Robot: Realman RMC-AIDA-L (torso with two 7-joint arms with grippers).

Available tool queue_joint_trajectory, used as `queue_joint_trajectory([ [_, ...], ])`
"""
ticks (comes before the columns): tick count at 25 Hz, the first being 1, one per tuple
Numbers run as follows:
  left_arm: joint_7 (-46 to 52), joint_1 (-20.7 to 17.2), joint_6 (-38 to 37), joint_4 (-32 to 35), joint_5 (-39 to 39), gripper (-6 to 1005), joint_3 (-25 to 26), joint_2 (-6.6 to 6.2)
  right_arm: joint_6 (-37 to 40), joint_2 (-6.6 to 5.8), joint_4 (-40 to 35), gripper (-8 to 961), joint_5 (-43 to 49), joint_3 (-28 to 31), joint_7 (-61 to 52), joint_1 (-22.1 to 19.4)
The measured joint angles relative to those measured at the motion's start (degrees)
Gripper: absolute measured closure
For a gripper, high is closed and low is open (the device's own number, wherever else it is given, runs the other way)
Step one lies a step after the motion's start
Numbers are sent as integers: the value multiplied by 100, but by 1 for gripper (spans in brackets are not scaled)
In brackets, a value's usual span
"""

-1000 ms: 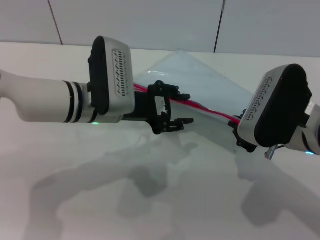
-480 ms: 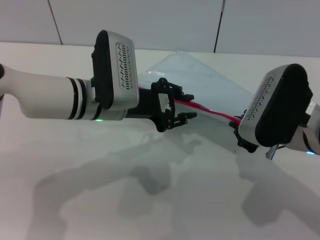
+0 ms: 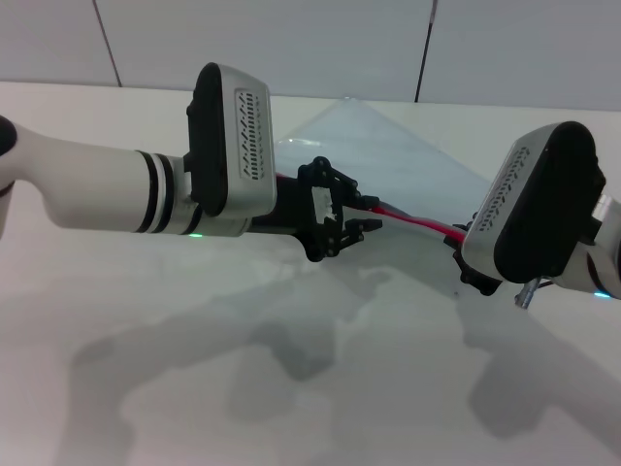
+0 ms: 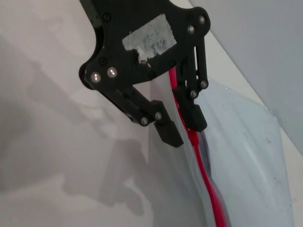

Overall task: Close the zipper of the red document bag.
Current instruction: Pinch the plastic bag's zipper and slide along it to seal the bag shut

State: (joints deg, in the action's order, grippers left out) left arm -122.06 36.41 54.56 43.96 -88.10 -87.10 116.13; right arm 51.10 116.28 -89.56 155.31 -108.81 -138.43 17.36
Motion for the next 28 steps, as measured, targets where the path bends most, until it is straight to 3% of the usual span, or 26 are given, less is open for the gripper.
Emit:
queue_joint_trajectory([
  [19,-27,-14,-68,34,201,911,-18,12,-4,0,-135,856,-1,-9,0,-28],
  [28,-23,-62,-126,161,159,922,-18,24,-4,0,-132,849,0,-7,0,-41],
])
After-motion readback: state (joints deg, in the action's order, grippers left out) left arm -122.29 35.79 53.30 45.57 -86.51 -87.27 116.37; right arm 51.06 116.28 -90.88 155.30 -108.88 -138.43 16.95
